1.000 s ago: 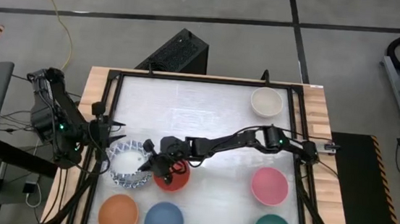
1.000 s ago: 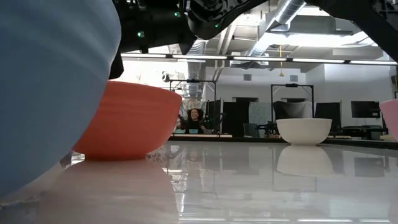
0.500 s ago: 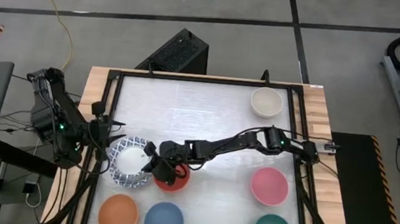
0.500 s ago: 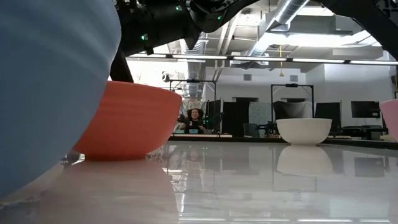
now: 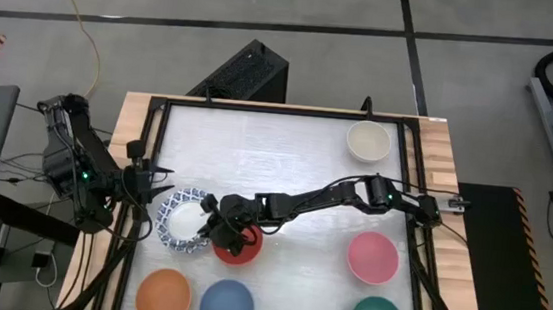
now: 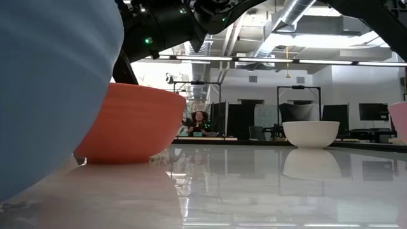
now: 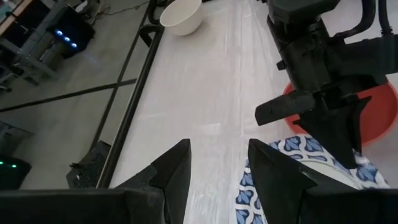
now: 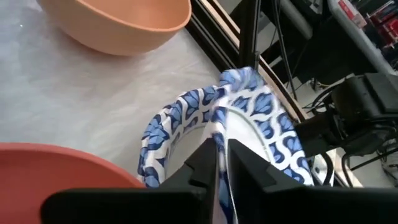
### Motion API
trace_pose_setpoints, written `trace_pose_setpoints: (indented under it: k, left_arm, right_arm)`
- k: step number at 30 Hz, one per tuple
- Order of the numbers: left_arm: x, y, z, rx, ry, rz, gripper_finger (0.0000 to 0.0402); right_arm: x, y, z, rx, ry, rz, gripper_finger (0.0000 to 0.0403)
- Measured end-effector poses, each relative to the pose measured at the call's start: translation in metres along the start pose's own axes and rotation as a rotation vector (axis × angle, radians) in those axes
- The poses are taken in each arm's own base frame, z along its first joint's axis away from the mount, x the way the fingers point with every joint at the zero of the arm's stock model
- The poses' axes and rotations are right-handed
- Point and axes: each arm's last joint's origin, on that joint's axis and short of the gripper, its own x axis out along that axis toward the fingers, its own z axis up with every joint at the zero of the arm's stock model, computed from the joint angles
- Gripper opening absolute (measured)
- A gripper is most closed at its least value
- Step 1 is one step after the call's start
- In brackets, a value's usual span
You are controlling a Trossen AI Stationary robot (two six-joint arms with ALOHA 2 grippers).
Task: Nest bowls inside each other
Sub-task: Stack the blue patterned bowl into the blue patterned bowl, then stack the orange bowl into the blue patterned bowl
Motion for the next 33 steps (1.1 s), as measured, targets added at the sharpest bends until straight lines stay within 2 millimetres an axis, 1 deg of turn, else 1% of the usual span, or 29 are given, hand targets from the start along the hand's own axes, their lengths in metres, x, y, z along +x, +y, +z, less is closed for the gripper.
trace_pose_setpoints:
  k: [3,7,12,16,20,33]
  left_arm:
    - [0.0,0.0,0.0,-0.001,0.0,0.0,0.0151]
    - [0.0,0.0,0.0,-0.002,0.0,0.0,0.0151]
    - [0.0,0.0,0.0,-0.008,-0.004,0.003,0.0151]
    - [0.0,0.0,0.0,-0.002,-0.004,0.003,0.0151]
    - [0.0,0.0,0.0,0.01,-0.004,0.004,0.0151]
    - [0.0,0.0,0.0,0.01,-0.005,0.004,0.0151]
  right_arm:
    - [0.0,0.0,0.0,0.034,0.0,0.001,0.0084]
    - [-0.001,-0.005,0.006,0.07,-0.016,-0.011,0.0114]
    - [-0.006,-0.012,0.014,0.069,-0.016,-0.011,0.0156]
    - [-0.008,-0.017,0.019,0.071,0.005,-0.009,0.0178]
    - [-0.009,-0.02,0.021,0.074,0.008,-0.01,0.0187]
    - [-0.009,-0.02,0.021,0.08,0.01,-0.013,0.0187]
